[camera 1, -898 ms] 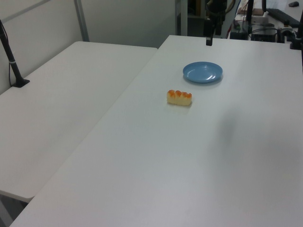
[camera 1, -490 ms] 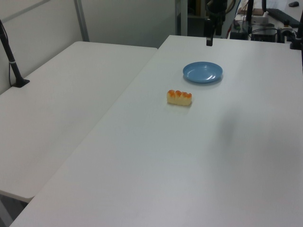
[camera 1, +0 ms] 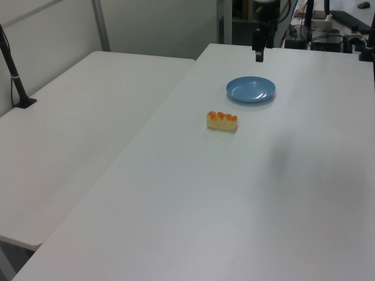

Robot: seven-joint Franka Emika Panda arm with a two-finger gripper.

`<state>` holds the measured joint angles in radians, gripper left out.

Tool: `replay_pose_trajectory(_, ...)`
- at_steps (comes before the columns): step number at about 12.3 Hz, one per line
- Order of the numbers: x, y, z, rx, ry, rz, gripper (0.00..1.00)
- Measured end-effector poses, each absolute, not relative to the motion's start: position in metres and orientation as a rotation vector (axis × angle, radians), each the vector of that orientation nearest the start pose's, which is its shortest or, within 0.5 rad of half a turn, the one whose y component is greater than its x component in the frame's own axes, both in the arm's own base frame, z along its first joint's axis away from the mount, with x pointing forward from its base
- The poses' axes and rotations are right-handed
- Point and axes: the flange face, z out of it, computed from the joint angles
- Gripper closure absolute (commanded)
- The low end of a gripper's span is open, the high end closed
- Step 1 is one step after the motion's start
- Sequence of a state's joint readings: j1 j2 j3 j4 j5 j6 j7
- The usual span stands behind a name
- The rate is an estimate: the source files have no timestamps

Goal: Put the bread onto the plate
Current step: 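Lower the open gripper down over the orange-topped bread roll, then close the gripper on the bread roll and lift it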

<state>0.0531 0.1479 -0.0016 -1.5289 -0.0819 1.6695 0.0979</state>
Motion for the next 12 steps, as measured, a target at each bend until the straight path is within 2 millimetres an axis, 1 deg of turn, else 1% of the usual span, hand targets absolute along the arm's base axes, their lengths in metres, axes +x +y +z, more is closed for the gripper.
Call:
replay_pose_trajectory(1,0.615,0.024,0.555,-3.222,0.039,-0.016,0.00)
replay_pose_trajectory(2,0.628,0.023,0.536,-3.221,0.038,-0.040,0.00)
replay_pose_trajectory(4,0.661,0.016,0.484,-3.214,0.045,-0.115,0.00)
replay_pose_trajectory(6,0.688,0.016,0.427,-3.207,0.033,-0.176,0.00)
replay_pose_trajectory(7,0.696,0.017,0.402,-3.204,0.026,-0.189,0.00)
replay_pose_trajectory(8,0.703,0.018,0.382,-3.202,0.021,-0.205,0.00)
replay_pose_trajectory(11,0.712,0.020,0.339,-3.198,0.009,-0.218,0.00)
replay_pose_trajectory(12,0.714,0.021,0.326,-3.200,0.000,-0.218,0.18)
